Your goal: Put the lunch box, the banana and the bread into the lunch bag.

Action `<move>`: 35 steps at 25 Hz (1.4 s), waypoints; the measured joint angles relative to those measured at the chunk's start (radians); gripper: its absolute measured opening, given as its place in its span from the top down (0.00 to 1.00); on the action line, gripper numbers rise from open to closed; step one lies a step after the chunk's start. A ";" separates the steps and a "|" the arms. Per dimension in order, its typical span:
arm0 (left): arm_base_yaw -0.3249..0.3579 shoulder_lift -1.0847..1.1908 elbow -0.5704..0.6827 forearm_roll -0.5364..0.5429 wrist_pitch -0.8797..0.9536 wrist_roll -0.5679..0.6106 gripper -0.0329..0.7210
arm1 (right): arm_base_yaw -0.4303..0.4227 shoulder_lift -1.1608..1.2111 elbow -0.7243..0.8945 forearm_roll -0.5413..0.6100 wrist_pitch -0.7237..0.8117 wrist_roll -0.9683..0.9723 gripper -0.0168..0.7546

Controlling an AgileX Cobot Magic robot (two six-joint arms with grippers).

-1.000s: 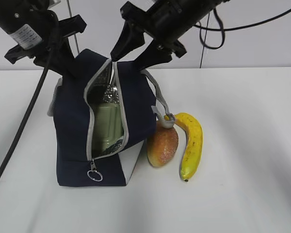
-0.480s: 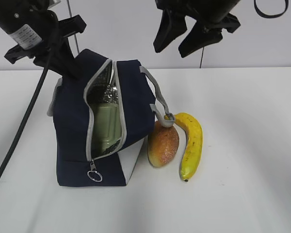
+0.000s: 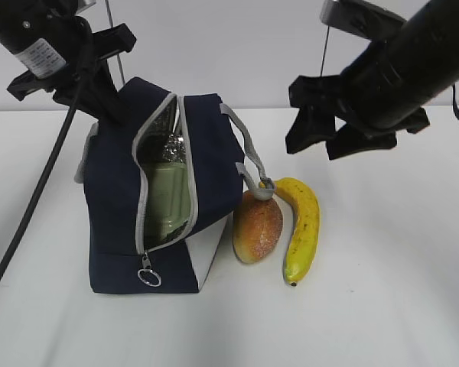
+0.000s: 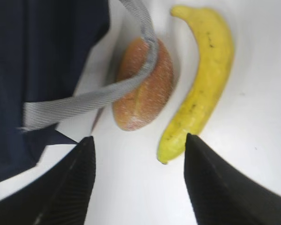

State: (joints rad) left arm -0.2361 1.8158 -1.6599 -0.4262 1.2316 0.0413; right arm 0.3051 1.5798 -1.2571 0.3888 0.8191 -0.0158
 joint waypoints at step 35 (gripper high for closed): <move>0.000 0.000 0.000 0.000 0.001 0.000 0.96 | -0.002 0.340 0.043 -0.137 -0.176 0.234 0.18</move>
State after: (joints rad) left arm -0.2361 1.8158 -1.6599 -0.4262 1.2329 0.0413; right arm 0.3033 1.9200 -1.2136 0.2516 0.6430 0.2178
